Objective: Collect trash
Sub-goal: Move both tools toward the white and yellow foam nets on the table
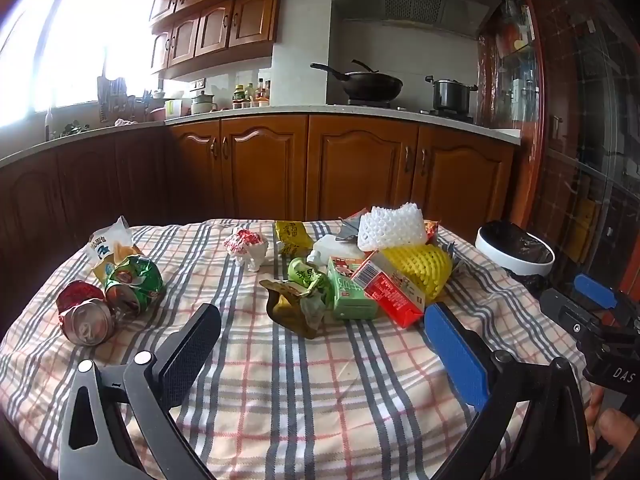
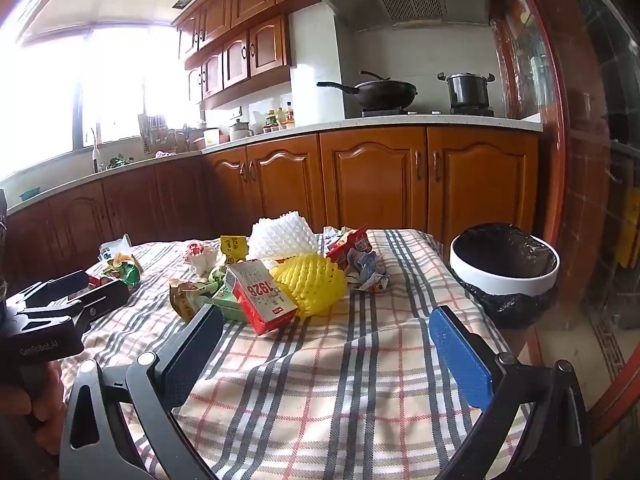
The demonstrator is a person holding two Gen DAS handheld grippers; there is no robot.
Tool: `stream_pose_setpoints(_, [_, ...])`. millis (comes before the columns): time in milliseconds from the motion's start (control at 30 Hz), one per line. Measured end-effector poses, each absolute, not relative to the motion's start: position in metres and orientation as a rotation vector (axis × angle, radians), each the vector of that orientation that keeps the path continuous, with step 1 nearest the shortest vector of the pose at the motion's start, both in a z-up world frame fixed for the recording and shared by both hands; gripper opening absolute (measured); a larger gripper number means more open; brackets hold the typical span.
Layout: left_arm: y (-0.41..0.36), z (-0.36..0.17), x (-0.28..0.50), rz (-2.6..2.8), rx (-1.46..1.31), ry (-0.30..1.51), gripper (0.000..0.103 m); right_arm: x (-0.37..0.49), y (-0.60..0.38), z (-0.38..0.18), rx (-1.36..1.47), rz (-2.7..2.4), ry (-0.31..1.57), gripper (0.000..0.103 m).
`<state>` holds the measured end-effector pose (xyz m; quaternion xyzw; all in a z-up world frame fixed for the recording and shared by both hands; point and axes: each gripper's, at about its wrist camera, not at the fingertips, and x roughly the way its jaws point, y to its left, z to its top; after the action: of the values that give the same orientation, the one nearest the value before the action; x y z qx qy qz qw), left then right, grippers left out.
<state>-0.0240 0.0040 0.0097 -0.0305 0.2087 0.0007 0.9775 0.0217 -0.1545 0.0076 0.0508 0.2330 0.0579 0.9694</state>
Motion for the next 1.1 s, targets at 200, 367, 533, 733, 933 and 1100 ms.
stream_pose_setpoints(200, [0.0049, 0.0110, -0.0259, -0.002, -0.061, 0.419, 0.102, 0.0214, -0.1549, 0.0079, 0.106, 0.119, 0.469, 0.103])
stream_pose_setpoints(367, [0.0036, 0.0094, -0.0244, -0.002, -0.059, 0.421, 0.102, 0.0285, -0.1529, 0.0092, 0.107, 0.120, 0.470, 0.103])
stream_pose_setpoints(533, [0.0029, 0.0088, -0.0235, -0.002, -0.059, 0.423, 0.102, 0.0220, -0.1537, 0.0078, 0.108, 0.120, 0.472, 0.103])
stream_pose_setpoints(733, [0.0030, 0.0084, -0.0233, -0.003, -0.061, 0.424, 0.102, 0.0220, -0.1551, 0.0084, 0.109, 0.124, 0.472, 0.103])
stream_pose_setpoints(933, [0.0020, 0.0076, -0.0225, -0.003, -0.058, 0.427, 0.102, 0.0229, -0.1555, 0.0076, 0.111, 0.124, 0.474, 0.103])
stream_pose_setpoints(1100, [0.0015, 0.0066, -0.0213, -0.004, -0.057, 0.429, 0.102, 0.0230, -0.1554, 0.0075, 0.115, 0.123, 0.480, 0.103])
